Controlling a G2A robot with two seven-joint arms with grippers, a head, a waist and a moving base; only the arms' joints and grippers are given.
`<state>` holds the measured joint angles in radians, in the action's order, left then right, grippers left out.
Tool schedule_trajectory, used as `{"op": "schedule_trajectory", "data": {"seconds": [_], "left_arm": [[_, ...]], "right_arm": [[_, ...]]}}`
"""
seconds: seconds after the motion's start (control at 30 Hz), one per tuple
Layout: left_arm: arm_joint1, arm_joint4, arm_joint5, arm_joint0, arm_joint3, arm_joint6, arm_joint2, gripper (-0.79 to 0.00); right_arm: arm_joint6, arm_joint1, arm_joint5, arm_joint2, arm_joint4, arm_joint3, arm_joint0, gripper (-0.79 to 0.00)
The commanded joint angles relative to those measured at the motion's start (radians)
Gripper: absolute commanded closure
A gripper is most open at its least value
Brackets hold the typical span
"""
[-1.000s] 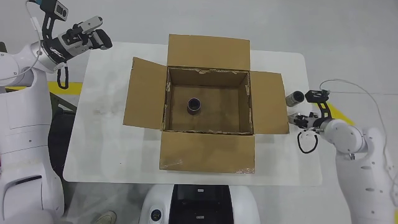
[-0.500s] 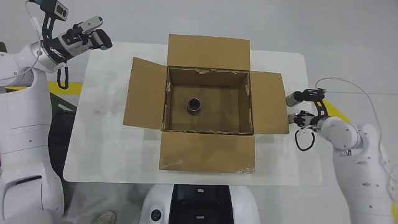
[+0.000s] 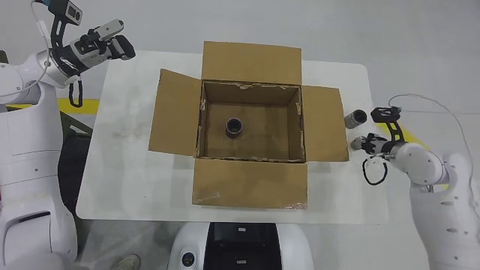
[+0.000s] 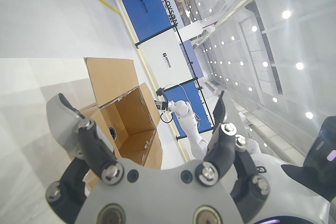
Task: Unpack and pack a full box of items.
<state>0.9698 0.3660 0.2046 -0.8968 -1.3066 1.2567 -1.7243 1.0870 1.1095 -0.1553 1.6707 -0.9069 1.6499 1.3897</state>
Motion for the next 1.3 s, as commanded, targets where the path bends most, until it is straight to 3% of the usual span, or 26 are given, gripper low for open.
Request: {"op": "schedule_trajectory", "data": {"seconds": [0.0, 0.3, 1.13, 1.2, 1.27], "left_arm": [[0.000, 0.000, 0.000, 0.000, 0.000, 0.000, 0.000, -0.785], [0.000, 0.000, 0.000, 0.000, 0.000, 0.000, 0.000, -0.785], [0.000, 0.000, 0.000, 0.000, 0.000, 0.000, 0.000, -0.785], [0.000, 0.000, 0.000, 0.000, 0.000, 0.000, 0.000, -0.785], [0.000, 0.000, 0.000, 0.000, 0.000, 0.000, 0.000, -0.785]], "right_arm": [[0.006, -0.003, 0.000, 0.016, 0.009, 0.026, 0.013, 0.000], [0.003, -0.011, 0.022, 0.043, 0.039, 0.058, 0.046, 0.000], [-0.118, -0.015, 0.077, -0.026, 0.052, -0.121, -0.001, -0.003], [-0.121, -0.016, 0.077, -0.027, 0.053, -0.125, 0.000, -0.105], [-0.121, -0.017, 0.081, -0.027, 0.055, -0.126, 0.001, -0.277]]}}
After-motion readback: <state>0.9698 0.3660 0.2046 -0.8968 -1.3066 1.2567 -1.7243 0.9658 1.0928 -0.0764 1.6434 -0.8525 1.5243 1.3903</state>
